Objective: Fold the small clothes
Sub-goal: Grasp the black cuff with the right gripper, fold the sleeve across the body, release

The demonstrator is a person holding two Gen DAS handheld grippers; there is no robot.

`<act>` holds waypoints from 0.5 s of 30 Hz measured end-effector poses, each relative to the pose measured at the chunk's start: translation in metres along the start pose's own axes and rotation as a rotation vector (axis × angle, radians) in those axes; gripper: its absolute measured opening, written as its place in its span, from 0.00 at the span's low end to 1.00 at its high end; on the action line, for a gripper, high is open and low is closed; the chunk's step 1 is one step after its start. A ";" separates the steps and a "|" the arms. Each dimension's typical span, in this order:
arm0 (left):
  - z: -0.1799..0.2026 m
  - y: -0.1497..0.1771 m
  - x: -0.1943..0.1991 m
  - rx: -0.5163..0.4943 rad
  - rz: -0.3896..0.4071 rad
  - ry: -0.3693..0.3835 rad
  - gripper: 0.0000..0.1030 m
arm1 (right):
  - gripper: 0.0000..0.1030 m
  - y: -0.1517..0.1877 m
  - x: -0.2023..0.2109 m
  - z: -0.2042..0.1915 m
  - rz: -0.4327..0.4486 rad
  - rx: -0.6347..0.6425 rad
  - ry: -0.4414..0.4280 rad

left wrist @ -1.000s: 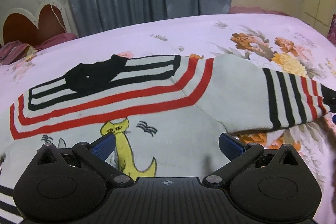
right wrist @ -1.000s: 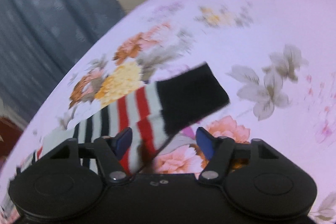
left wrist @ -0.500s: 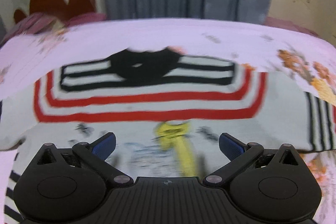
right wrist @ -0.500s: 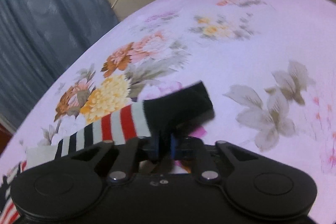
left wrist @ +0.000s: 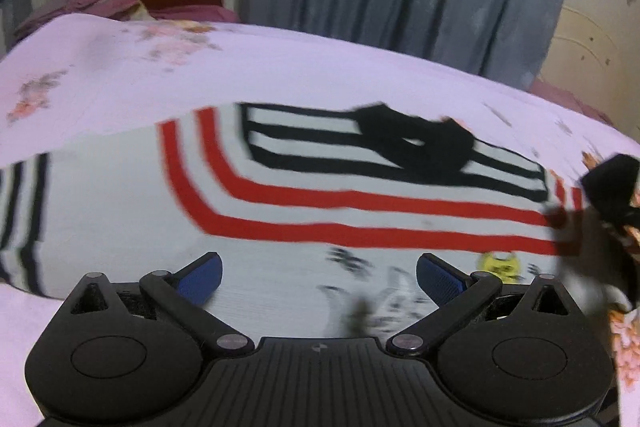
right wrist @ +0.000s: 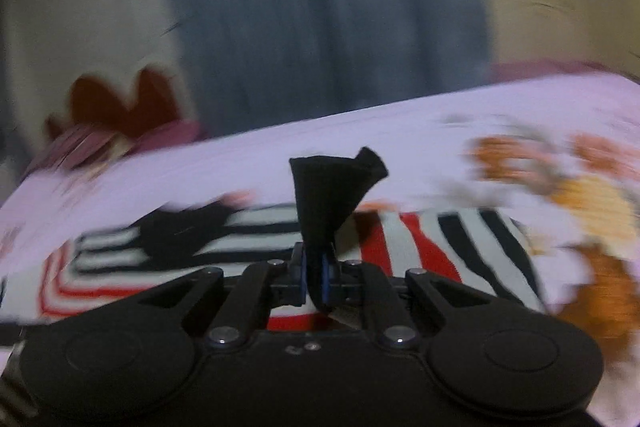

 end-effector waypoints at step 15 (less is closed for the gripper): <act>-0.018 -0.006 0.004 0.056 0.024 0.155 0.99 | 0.35 0.071 -0.052 -0.129 -0.180 0.170 -0.197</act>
Point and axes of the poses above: each gripper's, at about its wrist camera, not at the fingertips, and x roughly against the way its jaws point, z to its right, y to its underside, the point moved 10 cm from there along -x, roughly the way its jaws point, and after that the axes turned 9 degrees about -y, right-handed, at the moved point
